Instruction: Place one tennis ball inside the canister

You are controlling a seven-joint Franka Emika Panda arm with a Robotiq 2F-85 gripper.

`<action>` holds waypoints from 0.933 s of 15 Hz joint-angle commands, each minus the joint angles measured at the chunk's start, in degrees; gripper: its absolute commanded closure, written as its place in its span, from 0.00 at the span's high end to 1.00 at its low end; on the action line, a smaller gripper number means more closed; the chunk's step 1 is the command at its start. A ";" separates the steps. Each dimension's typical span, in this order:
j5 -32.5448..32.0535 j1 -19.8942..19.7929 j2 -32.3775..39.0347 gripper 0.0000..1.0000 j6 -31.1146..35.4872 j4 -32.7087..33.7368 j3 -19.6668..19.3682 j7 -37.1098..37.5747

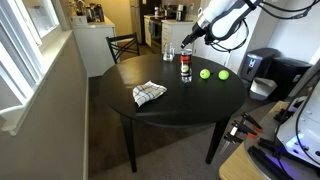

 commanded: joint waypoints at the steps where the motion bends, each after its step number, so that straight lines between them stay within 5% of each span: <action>1: -0.62 0.44 -0.34 1.00 0.98 -0.58 -0.42 1.03; 14: -1.11 0.54 -0.46 1.00 0.90 -0.58 -1.06 1.40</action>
